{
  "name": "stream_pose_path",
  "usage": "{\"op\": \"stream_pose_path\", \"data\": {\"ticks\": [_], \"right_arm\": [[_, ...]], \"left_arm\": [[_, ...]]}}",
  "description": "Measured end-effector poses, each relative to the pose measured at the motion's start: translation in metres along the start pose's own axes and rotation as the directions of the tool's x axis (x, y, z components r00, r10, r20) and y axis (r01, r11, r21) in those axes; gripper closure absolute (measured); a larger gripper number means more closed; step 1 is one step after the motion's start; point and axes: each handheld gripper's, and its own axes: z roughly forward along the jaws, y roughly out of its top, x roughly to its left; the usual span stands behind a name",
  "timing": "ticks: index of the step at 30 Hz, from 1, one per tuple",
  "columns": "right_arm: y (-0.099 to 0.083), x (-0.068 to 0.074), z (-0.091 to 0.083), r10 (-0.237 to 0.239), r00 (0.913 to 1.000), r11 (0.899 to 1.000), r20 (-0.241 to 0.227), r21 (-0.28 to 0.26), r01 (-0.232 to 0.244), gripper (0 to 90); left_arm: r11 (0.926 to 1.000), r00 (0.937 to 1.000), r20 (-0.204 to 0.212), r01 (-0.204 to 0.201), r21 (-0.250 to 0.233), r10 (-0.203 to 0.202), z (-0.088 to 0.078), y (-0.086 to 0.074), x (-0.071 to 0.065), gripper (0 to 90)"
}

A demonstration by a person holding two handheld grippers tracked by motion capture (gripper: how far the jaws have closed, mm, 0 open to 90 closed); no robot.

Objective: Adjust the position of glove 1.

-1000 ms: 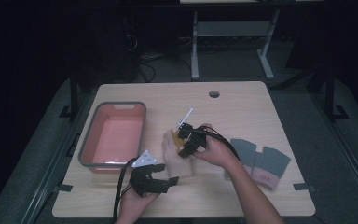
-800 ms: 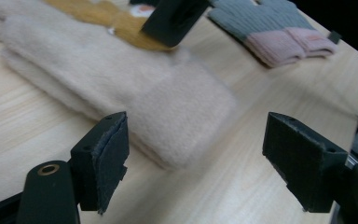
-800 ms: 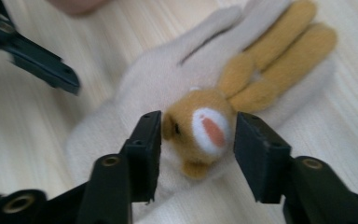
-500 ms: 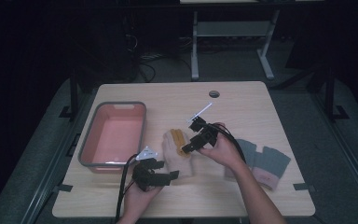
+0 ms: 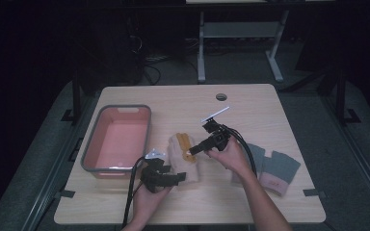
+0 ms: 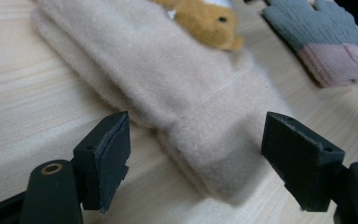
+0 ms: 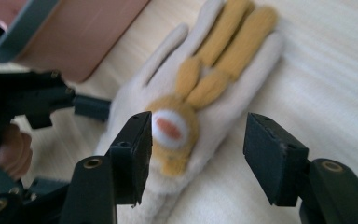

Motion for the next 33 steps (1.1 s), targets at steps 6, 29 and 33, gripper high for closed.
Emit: {"op": "stream_pose_path", "data": {"ticks": [6,29,33], "right_arm": [[-0.012,-0.001,0.004,0.023,0.9996,0.999,-0.019,0.024,-0.022,40.0],[-0.032,-0.001,0.036,0.114,0.9917,0.993,-0.059,0.013,-0.114,54.1],[-0.036,0.000,0.036,0.148,0.9868,0.989,-0.065,0.003,-0.148,60.8]], "left_arm": [[0.9994,0.9991,0.029,0.029,0.018,-0.030,0.002,0.001,0.002,24.4],[0.9972,0.9977,0.065,0.013,0.073,-0.018,0.008,0.006,0.004,42.9],[0.9966,0.9973,0.070,0.017,0.080,-0.023,0.009,0.007,0.004,44.8]]}}
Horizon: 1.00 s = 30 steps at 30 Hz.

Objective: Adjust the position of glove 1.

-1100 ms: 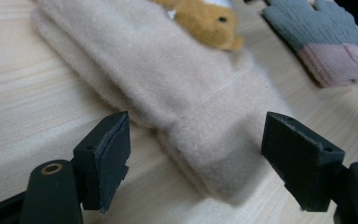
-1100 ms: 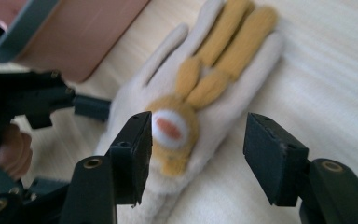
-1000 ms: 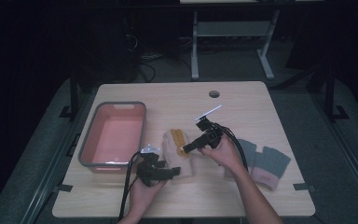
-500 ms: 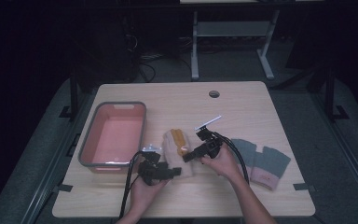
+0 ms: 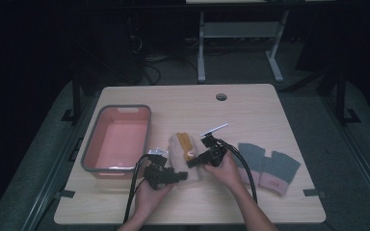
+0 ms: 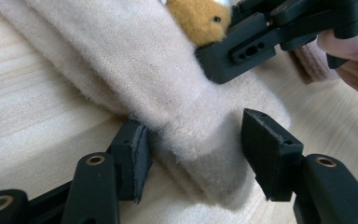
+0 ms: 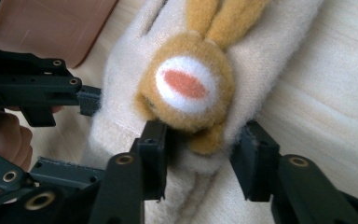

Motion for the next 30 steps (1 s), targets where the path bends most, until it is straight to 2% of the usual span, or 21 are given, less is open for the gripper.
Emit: {"op": "stream_pose_path", "data": {"ticks": [2,9,18,25,30], "right_arm": [[-0.0005,0.0000,0.0017,-0.003,1.0000,1.000,0.003,-0.006,0.003,64.9],[-0.0009,-0.0007,0.0029,0.015,0.9999,1.000,-0.003,-0.007,-0.015,70.8],[-0.0023,-0.0014,0.0034,0.032,0.9995,0.999,-0.001,-0.014,-0.032,74.2],[-0.0060,-0.0059,0.0028,0.049,0.9982,0.998,-0.035,-0.035,-0.050,77.0],[-0.0082,-0.0046,0.0005,0.053,0.9979,0.998,-0.037,-0.043,-0.054,79.3]], "left_arm": [[1.0000,1.0000,0.005,0.004,0.002,-0.004,0.0002,0.0006,0.0006,46.5],[0.9996,0.9993,0.025,0.026,-0.003,-0.026,0.0019,0.0012,0.0033,51.8],[0.9989,0.9977,0.051,0.044,0.012,-0.045,0.0033,0.0040,0.0069,56.6],[0.9990,0.9970,0.064,0.043,0.010,-0.043,0.0040,0.0049,0.0080,61.5],[0.9980,0.9939,0.091,0.062,0.013,-0.062,0.0043,0.0056,0.0100,64.3]]}}
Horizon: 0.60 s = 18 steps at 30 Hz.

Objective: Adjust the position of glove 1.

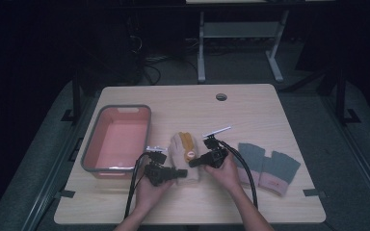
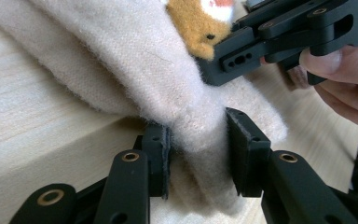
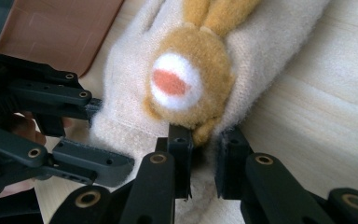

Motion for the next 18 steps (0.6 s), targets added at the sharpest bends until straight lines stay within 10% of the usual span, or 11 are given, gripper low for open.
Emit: {"op": "stream_pose_path", "data": {"ticks": [18], "right_arm": [[-0.004,0.000,-0.012,-0.011,0.9999,1.000,0.000,-0.019,0.011,81.7]], "left_arm": [[1.0000,0.9990,0.045,0.005,0.004,-0.006,0.001,0.005,-0.002,65.8]]}}
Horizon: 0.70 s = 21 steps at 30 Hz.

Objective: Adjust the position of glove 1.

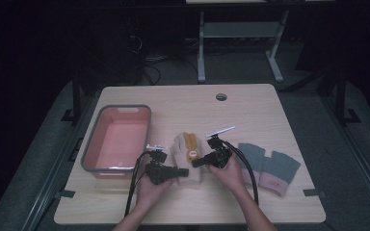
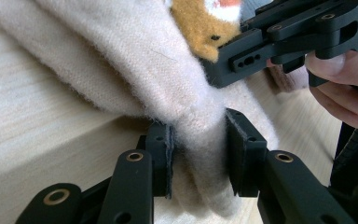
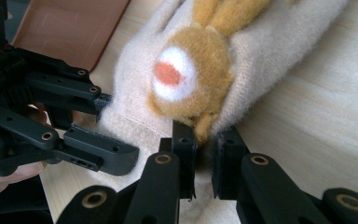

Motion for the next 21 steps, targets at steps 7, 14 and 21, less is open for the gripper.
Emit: {"op": "stream_pose_path", "data": {"ticks": [7,14,21], "right_arm": [[-0.001,0.001,-0.008,-0.008,1.0000,1.000,0.001,-0.013,0.008,82.1],[-0.002,0.002,-0.013,-0.007,1.0000,1.000,-0.003,-0.014,0.007,82.3],[-0.002,0.003,-0.016,0.000,0.9999,1.000,-0.011,-0.019,0.000,82.5]], "left_arm": [[0.9998,0.9998,0.005,-0.021,0.001,0.021,0.000,0.003,-0.005,66.0],[0.9996,0.9995,0.013,-0.029,0.004,0.029,0.000,0.005,-0.007,66.1],[0.9991,0.9991,0.014,-0.041,0.000,0.041,-0.002,0.008,-0.009,66.2]]}}
